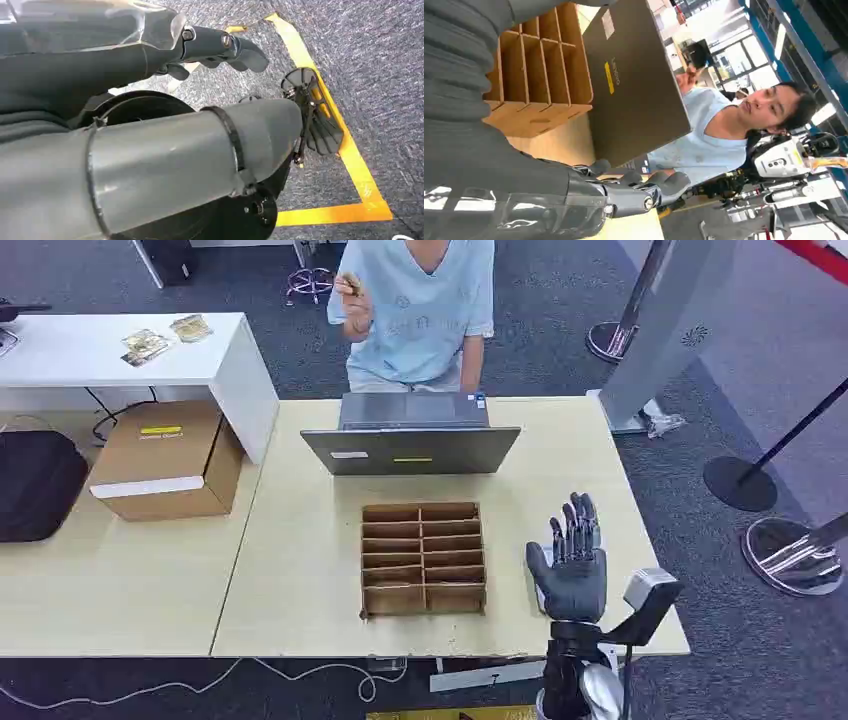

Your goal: Pass the card to the sensor for recognition and then transmit it.

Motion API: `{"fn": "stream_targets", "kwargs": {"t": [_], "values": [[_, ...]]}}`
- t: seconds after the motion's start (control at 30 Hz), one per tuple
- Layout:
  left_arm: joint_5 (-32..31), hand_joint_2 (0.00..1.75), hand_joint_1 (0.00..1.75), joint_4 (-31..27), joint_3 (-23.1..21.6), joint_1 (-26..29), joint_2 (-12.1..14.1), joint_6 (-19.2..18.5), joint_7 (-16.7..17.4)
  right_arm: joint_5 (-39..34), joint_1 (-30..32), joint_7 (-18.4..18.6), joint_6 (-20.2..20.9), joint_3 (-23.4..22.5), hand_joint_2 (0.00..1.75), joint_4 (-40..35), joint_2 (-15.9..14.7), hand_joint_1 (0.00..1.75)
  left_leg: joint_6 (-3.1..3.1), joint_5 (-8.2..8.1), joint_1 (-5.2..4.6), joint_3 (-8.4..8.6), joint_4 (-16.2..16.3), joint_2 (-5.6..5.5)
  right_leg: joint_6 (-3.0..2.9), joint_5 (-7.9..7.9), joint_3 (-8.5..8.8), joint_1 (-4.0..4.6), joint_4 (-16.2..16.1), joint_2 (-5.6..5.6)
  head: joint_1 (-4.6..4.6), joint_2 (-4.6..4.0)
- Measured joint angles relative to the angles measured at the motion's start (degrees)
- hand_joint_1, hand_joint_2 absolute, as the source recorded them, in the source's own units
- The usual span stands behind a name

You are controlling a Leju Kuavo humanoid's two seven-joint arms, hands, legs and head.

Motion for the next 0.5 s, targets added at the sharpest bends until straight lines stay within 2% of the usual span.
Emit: {"fn": "stream_targets", "kwargs": {"t": [0.17, 0.27, 0.33, 0.4, 0.5], "values": [[-0.2, 0.00, 0.00, 0.0, 0.0, 0.0, -0.1, 0.0, 0.3, 0.2, 0.0, -0.2, -0.2, 0.2, 1.75, 0.0, 0.0, 0.00, 0.00, 0.00, 0.00, 0.00, 0.0, 0.00, 0.00, 0.00, 0.00, 0.00, 0.0, 0.00, 0.00, 0.00], [-0.3, 0.00, 0.00, 0.0, 0.0, 0.0, -0.2, 0.5, 0.3, 2.3, 0.0, -1.3, -1.7, 0.2, 1.75, 0.0, 0.0, 0.00, 0.00, 0.00, 0.00, 0.00, 0.0, 0.00, 0.00, 0.00, 0.00, 0.00, 0.0, 0.00, 0.02, 0.00], [-0.3, 0.00, 0.00, 0.0, 0.0, 0.0, -0.4, 0.9, 0.2, 7.0, 0.0, -2.6, -5.8, 0.5, 1.75, 0.0, 0.0, 0.00, 0.00, 0.00, 0.00, 0.00, 0.0, 0.00, 0.00, 0.00, 0.00, 0.00, 0.0, 0.00, 0.02, 0.00], [-0.3, 0.00, 0.00, 0.0, 0.0, 0.0, -0.5, 1.0, 0.2, 17.1, 0.1, -3.0, -12.5, 1.2, 1.75, -0.3, 0.0, 0.00, 0.00, 0.00, -0.01, -0.01, 0.0, 0.00, 0.00, 0.00, 0.00, -0.01, 0.0, 0.01, 0.02, 0.00], [-0.3, 0.00, 0.00, 0.0, 0.0, 0.0, -0.8, 0.9, 0.1, 30.3, 0.0, -1.6, -19.1, 2.8, 1.75, -1.2, 0.0, 0.00, 0.00, 0.00, 0.00, 0.00, 0.0, 0.01, 0.00, 0.00, 0.00, 0.00, 0.0, 0.01, 0.02, 0.00]]}}
